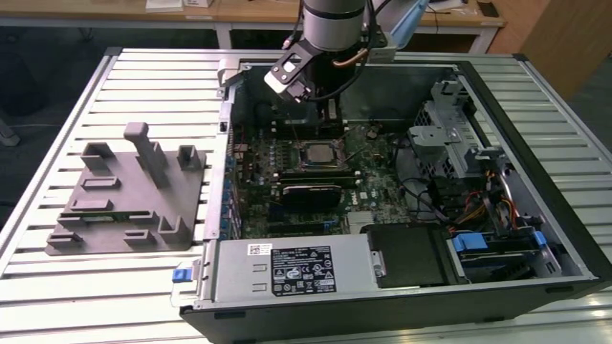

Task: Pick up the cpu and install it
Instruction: 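Close the cpu cover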

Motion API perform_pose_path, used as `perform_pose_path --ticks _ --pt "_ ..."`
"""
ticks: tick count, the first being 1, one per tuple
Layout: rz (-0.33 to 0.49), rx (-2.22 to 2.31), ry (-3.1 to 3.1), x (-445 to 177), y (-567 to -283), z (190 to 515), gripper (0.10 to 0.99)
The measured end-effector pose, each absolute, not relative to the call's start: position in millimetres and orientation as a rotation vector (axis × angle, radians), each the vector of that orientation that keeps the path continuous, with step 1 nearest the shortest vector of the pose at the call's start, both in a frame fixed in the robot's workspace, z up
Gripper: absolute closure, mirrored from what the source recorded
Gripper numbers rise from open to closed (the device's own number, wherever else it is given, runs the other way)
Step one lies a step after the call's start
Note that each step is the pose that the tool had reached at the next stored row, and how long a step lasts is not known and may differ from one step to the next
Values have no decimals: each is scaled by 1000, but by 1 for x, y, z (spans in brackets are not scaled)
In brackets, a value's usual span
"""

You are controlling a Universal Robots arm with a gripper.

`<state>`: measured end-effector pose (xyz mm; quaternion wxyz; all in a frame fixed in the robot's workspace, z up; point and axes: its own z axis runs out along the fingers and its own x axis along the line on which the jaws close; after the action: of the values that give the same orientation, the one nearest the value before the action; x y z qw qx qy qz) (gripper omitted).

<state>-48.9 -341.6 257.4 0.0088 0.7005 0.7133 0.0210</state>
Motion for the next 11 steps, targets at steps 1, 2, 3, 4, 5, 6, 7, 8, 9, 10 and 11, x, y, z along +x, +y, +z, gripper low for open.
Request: perform_pose_path --ticks 1,2,3,4,5,6,7,8,9,10,11 --pt "66 2188 2229 -49 -342 257 980" --pt "66 2188 2229 -49 -342 257 980" --pt "66 2188 2229 -49 -342 258 980" --pt "66 2188 2229 -49 -342 258 980" --pt "65 2188 2229 -48 -342 258 980" --pt "65 2188 2228 -47 -342 258 980" --pt "65 2188 2228 -46 -342 258 980" --pt "65 2188 2228 -44 -342 258 980" --pt "65 2188 2229 -42 -342 258 980" --pt "65 2188 2229 -41 -342 258 980" --pt "65 2188 2229 -39 -342 258 980"
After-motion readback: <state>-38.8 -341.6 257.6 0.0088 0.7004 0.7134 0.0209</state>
